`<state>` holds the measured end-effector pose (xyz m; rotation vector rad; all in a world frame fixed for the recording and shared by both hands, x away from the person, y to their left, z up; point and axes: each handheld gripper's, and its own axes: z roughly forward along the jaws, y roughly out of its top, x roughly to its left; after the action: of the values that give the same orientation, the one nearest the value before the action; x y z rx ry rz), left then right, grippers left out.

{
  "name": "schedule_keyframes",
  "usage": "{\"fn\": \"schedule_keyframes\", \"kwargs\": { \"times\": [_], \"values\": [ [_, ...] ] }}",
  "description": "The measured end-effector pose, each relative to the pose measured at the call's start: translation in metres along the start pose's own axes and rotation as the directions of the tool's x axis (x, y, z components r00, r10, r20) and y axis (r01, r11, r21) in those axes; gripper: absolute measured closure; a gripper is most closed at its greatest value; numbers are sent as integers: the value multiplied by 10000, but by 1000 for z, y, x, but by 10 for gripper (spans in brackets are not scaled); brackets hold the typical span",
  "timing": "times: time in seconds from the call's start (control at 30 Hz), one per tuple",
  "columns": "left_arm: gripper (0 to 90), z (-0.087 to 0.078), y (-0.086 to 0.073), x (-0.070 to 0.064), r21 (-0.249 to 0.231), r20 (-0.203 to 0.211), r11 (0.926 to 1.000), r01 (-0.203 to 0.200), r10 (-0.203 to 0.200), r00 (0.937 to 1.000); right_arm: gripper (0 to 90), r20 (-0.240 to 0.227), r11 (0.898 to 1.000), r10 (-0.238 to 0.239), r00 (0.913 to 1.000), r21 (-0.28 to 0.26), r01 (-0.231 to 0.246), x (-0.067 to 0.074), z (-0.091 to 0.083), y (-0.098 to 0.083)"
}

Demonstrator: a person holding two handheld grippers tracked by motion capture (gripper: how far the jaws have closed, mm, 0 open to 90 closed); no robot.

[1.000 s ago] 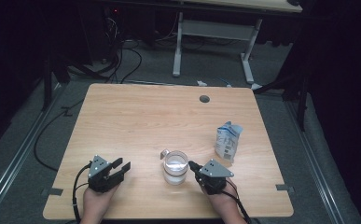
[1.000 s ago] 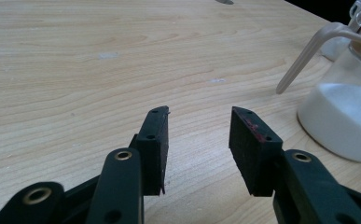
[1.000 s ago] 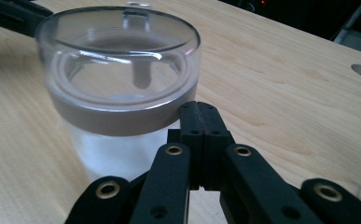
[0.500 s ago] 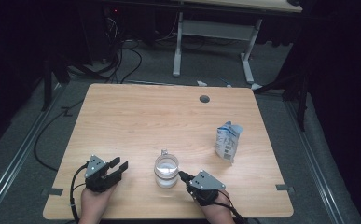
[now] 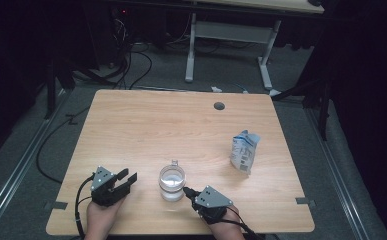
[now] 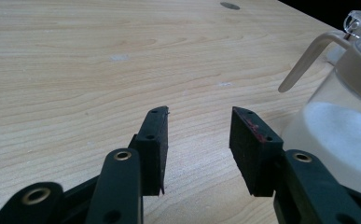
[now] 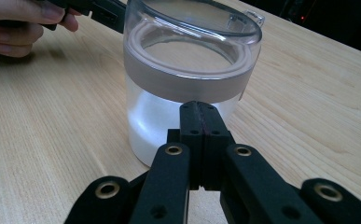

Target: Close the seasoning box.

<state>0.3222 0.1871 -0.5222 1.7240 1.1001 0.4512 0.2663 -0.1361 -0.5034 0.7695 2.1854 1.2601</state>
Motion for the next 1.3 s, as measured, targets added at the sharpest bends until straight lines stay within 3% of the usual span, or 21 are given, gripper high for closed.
{"fn": "schedule_keyframes", "kwargs": {
  "times": [0.27, 0.4, 0.53, 0.63, 0.73, 0.83, 0.9, 1.0, 1.1, 1.17, 1.3],
  "values": [
    [573, 0, 0, 0, -1, 6, 10000, -12, 12, 10000, 895, -22, 10000, -9, 10000, -6, 9, 0, 0, 0],
    [573, -1, 0, 0, -8, 13, 10000, -24, 24, 10000, 852, 15, 10000, 52, 10000, 28, -52, -1, -1, -1],
    [573, -1, 0, 0, 23, 16, 10000, -26, 26, 10000, 785, 295, 9995, 326, 9990, 30, -327, -13, -4, -4],
    [573, -1, -1, 0, 39, 10, 10000, -38, 38, 10000, 734, 741, 9972, 737, 9945, 56, -743, -31, -11, -10],
    [573, 0, -1, 0, 37, 12, 10000, -48, 48, 10000, 697, 1356, 9934, 1118, 9844, 89, -1141, -53, -21, -21],
    [572, 0, -2, -1, 65, 2, 9999, -82, 82, 10000, 674, 1958, 9868, 1582, 9678, 33, -1619, -76, -38, -36],
    [569, -1, -2, -1, 55, -24, 9999, -133, 133, 9999, 655, 2318, 9819, 1859, 9549, -80, -1892, -90, -52, -46],
    [564, -6, -4, 2, 99, -167, 9997, -222, 224, 9996, 649, 2887, 9712, 2341, 9283, -254, -2370, -109, -78, -63],
    [559, -12, -6, 5, 39, -308, 9997, -251, 252, 9992, 645, 3239, 9629, 2665, 9078, -480, -2655, -117, -94, -72],
    [557, -14, -6, 7, 22, -347, 9997, -247, 248, 9991, 638, 3303, 9579, 2847, 8999, -612, -2805, -119, -98, -74],
    [557, -15, -6, 8, -6, -377, 9997, -233, 233, 9990, 631, 3250, 9609, 2753, 9048, -629, -2697, -118, -94, -71]
  ]
}}
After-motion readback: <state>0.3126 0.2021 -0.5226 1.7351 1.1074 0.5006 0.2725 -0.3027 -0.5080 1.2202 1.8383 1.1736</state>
